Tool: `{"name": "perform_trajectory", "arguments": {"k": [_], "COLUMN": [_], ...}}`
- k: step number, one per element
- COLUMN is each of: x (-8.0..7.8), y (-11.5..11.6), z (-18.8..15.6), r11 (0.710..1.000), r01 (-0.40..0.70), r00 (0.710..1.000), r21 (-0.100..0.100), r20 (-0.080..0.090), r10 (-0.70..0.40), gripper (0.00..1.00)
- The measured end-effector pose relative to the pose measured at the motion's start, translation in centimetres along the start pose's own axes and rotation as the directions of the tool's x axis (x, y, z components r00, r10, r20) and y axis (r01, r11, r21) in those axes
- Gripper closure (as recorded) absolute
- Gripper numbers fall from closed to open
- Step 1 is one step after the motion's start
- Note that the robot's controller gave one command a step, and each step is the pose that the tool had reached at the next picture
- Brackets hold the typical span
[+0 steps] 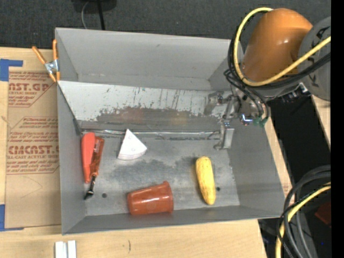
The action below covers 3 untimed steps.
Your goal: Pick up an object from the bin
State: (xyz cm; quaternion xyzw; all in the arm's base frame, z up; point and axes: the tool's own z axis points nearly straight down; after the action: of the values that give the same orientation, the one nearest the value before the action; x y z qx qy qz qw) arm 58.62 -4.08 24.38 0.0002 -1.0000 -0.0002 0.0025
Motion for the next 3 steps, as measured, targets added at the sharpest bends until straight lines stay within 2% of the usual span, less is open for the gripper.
{"name": "perform_trajectory", "arguments": {"k": [1,2,3], "x": [-0.1,1.9,2.6], "y": [0.0,-0.9,-1.5], "z": [-0.5,-1.1,-3.9], "r11": [1.0,0.999,1.0], "r01": [0.0,0.044,-0.023], "r00": [1.0,0.999,1.0], "r21": [0.0,0.0,-0.001], "r20": [0.008,0.004,0.006], "r10": [0.0,-0.044,0.023], "gripper": [0.0,0.0,0.0]}}
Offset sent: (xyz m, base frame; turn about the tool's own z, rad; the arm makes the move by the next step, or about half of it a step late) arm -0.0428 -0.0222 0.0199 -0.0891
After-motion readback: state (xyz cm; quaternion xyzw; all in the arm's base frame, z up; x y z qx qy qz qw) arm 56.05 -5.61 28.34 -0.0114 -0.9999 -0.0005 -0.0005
